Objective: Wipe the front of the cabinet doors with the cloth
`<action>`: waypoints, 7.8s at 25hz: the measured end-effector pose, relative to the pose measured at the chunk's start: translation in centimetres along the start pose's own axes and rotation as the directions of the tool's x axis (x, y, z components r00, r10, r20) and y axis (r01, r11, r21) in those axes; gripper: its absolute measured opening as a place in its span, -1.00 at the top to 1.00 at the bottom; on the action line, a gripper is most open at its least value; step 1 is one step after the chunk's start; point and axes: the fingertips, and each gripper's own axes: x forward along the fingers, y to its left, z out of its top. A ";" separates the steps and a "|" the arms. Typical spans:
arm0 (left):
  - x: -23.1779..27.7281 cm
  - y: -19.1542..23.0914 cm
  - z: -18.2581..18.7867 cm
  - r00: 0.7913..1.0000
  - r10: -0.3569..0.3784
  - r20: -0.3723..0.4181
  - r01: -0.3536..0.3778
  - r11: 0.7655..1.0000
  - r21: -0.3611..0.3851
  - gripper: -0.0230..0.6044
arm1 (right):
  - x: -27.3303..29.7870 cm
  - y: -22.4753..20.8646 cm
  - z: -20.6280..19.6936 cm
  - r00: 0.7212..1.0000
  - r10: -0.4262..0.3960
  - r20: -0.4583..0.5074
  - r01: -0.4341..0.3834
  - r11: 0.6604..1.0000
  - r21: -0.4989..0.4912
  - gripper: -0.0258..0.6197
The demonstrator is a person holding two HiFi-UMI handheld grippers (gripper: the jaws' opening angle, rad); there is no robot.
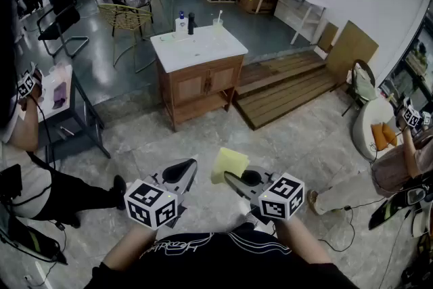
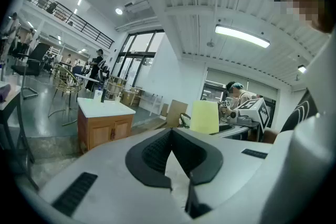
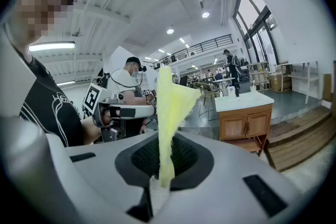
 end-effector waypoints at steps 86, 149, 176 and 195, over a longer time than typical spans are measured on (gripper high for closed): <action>57.3 44.9 -11.4 0.895 0.420 -0.147 -0.444 0.820 -0.361 0.91 | 32.1 -70.9 -4.6 0.958 0.118 -0.261 -0.116 0.993 0.024 0.79; 60.9 47.8 -19.9 0.756 0.624 -0.200 -0.639 0.634 -0.436 0.91 | 45.0 -80.6 -10.4 0.988 0.033 -0.153 -0.073 0.961 -0.267 0.79; 67.7 46.0 -19.6 0.807 0.545 -0.225 -0.586 0.701 -0.406 0.91 | 38.5 -90.0 -10.5 0.989 -0.114 -0.097 0.093 0.976 -0.197 0.79; 71.2 43.6 -20.6 0.843 0.473 -0.259 -0.538 0.748 -0.387 0.91 | 31.6 -98.8 -12.1 0.944 -0.323 -0.066 0.316 0.944 -0.098 0.79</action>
